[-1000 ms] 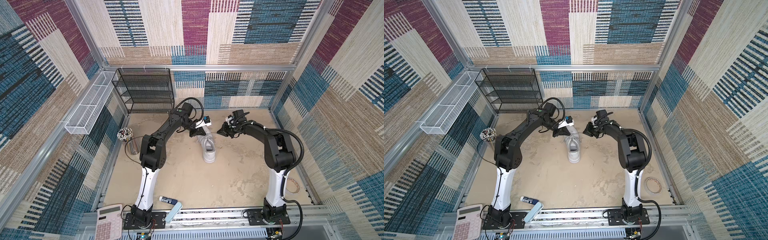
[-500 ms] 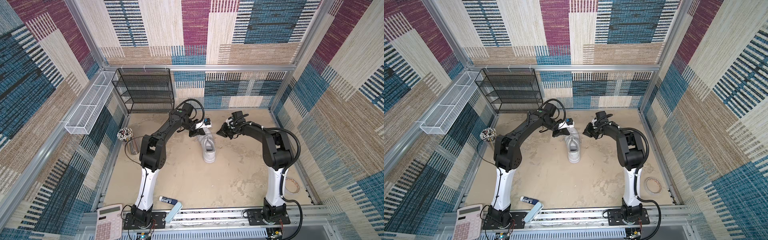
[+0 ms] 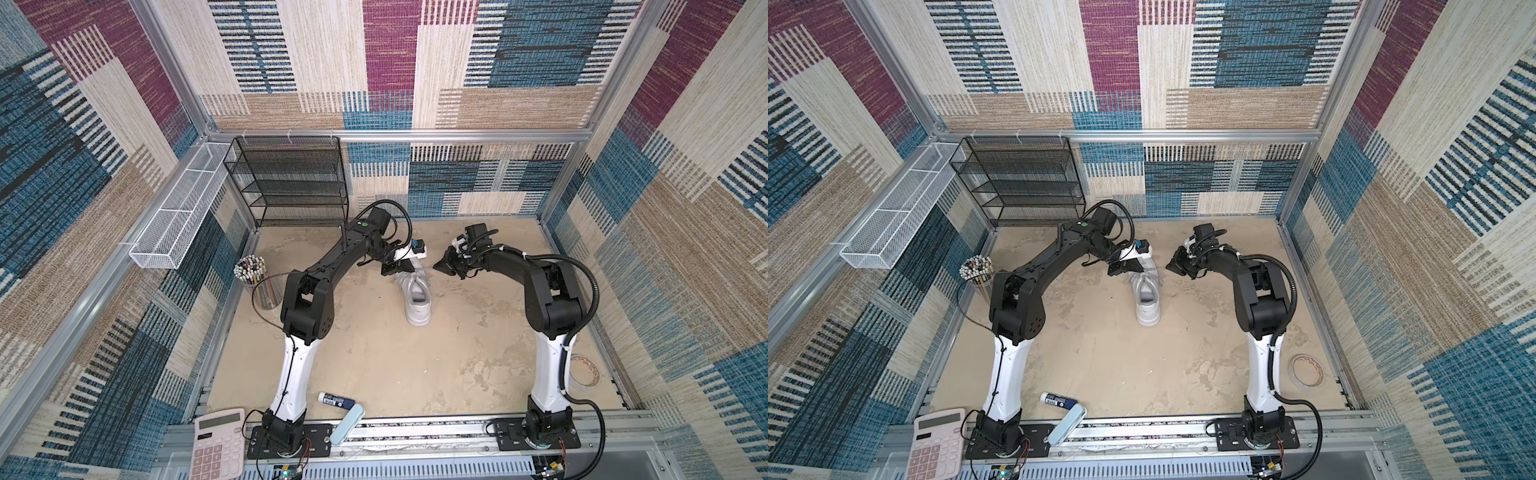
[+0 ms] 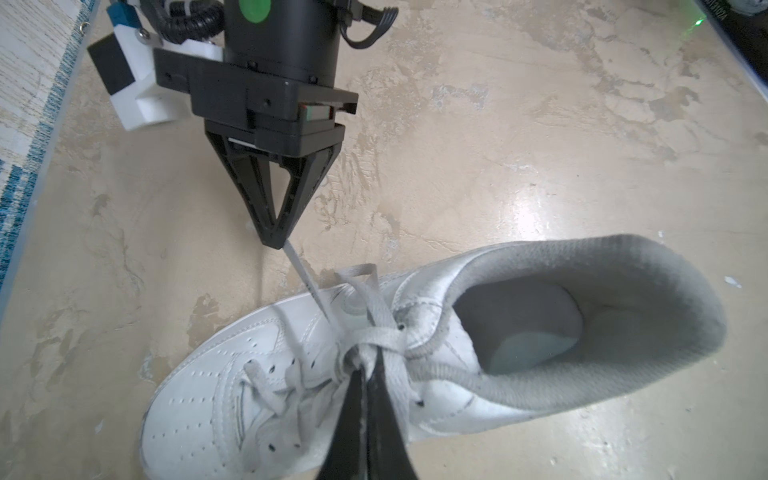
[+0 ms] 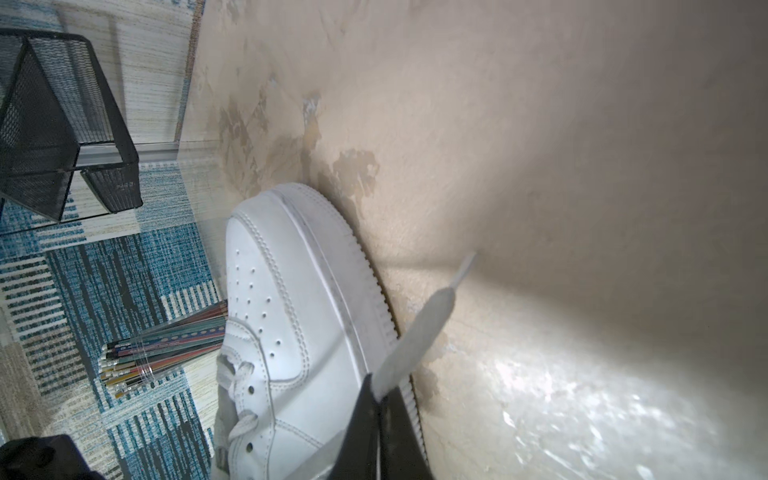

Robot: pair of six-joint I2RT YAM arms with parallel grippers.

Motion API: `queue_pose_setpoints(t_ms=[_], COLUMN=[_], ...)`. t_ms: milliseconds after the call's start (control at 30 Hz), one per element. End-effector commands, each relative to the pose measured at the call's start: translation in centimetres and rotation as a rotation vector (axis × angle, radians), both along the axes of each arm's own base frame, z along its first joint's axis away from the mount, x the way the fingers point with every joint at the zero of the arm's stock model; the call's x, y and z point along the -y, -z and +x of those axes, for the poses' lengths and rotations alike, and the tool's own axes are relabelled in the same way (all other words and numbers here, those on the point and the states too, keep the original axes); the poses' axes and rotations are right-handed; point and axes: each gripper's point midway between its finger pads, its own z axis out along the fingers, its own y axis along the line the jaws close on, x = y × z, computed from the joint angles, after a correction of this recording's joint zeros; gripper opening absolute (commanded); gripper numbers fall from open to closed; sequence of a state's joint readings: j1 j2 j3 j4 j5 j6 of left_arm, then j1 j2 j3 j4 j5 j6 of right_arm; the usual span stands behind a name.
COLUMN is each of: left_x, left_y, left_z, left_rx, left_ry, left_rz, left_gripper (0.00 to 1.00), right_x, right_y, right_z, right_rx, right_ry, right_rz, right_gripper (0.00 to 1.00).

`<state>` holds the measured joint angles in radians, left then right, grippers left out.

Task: Tie the shoes

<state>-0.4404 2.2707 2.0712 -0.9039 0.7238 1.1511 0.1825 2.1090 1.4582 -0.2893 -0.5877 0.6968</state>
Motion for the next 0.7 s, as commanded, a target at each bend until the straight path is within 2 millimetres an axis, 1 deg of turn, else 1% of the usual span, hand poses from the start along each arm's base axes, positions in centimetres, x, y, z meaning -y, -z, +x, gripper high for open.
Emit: queue_pose_setpoints(t_ms=[0, 67, 100, 167, 233, 300, 333, 400, 467, 533, 600, 667], left_x=[0.1, 0.1, 0.1, 0.1, 0.2, 0.2, 0.3, 0.2, 0.2, 0.1, 0.1, 0.0], left_y=[-0.5, -0.4, -0.5, -0.4, -0.3, -0.2, -0.1, 0.1, 0.3, 0.3, 0.3, 0.3], left_z=[-1.4, -1.2, -1.2, -1.2, -1.2, -1.1, -1.0, -0.8, -0.6, -0.3, -0.1, 0.1], left_rx=[-0.052, -0.047, -0.046, -0.052, -0.059, -0.061, -0.064, -0.066, -0.06, -0.058, -0.055, -0.051], left_ry=[0.031, 0.031, 0.032, 0.035, 0.038, 0.039, 0.038, 0.035, 0.036, 0.033, 0.031, 0.032], left_rz=[-0.026, -0.025, -0.028, -0.035, -0.043, -0.048, -0.049, -0.047, -0.043, -0.045, -0.048, -0.052], left_gripper=[0.0, 0.0, 0.0, 0.0, 0.0, 0.0, 0.0, 0.0, 0.0, 0.0, 0.0, 0.0], right_x=[0.5, 1.2, 1.5, 2.2, 2.5, 2.5, 2.4, 2.1, 1.8, 1.3, 0.3, -0.5], right_y=[-1.8, -2.3, -2.6, -3.0, -3.9, -5.5, -6.2, -8.4, -9.7, -10.1, -9.7, -9.8], right_z=[0.4, 0.1, -0.1, -0.3, -0.3, -0.4, -0.7, -1.5, -2.8, -3.7, -4.6, -4.9], right_rx=[0.129, 0.158, 0.175, 0.206, 0.284, 0.419, 0.492, 0.69, 0.847, 0.946, 1.001, 1.044], right_ry=[-0.037, -0.042, -0.05, -0.072, -0.125, -0.193, -0.229, -0.31, -0.401, -0.505, -0.621, -0.678], right_rz=[-0.004, -0.028, -0.041, -0.07, -0.115, -0.164, -0.178, -0.22, -0.268, -0.301, -0.288, -0.253], right_gripper=[0.24, 0.32, 0.34, 0.34, 0.34, 0.32, 0.32, 0.31, 0.32, 0.34, 0.35, 0.34])
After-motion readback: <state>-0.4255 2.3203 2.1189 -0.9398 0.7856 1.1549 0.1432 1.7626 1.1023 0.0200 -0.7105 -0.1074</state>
